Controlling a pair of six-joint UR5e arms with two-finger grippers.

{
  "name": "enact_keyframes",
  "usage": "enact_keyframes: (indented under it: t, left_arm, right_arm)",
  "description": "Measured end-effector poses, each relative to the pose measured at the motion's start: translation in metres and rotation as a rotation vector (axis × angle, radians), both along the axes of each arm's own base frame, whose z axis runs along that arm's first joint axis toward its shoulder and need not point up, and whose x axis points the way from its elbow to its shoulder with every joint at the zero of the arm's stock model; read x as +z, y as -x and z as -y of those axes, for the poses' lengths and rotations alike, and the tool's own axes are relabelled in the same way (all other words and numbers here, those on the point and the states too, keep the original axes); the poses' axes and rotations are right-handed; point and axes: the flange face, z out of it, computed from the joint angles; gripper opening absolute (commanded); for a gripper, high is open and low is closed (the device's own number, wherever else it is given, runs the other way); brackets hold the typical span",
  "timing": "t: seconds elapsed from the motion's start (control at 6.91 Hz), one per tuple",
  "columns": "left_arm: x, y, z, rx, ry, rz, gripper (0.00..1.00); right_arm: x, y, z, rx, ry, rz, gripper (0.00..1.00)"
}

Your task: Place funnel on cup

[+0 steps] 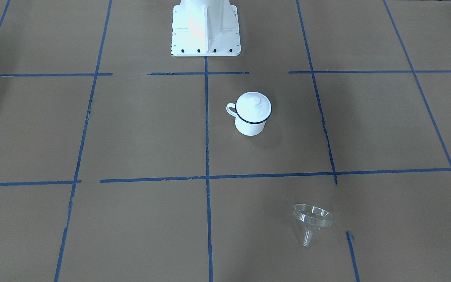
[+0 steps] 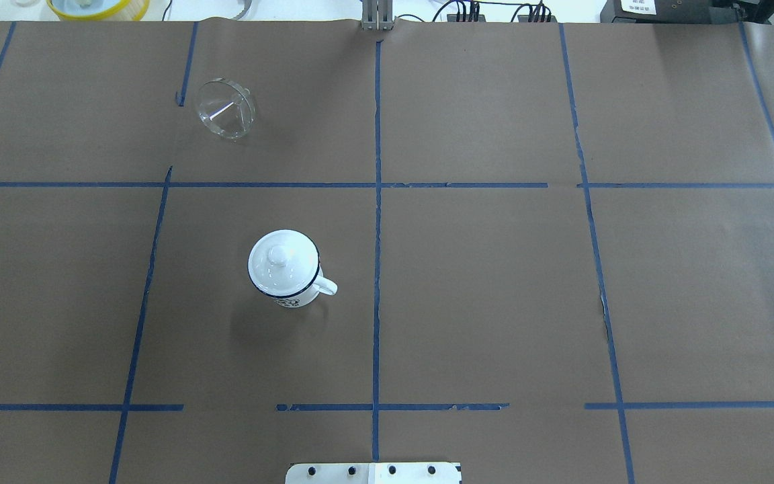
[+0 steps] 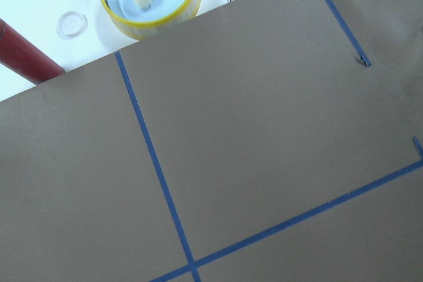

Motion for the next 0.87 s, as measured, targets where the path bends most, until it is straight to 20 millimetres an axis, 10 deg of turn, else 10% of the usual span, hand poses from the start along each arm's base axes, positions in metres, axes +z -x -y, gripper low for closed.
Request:
enact_keyframes:
  t: [0.29,0.87]
  left_arm:
    - [-0.038,-0.079,-0.005,0.016,0.057,-0.143,1.0]
    - [-0.156,-0.35,-0.061,-0.032,0.448,-0.302,1.0]
  right_arm:
    - [0.0,0.0,0.0,0.0,0.0,0.0,1.0]
    - [0.0,0.0,0.0,0.0,0.0,0.0,1.0]
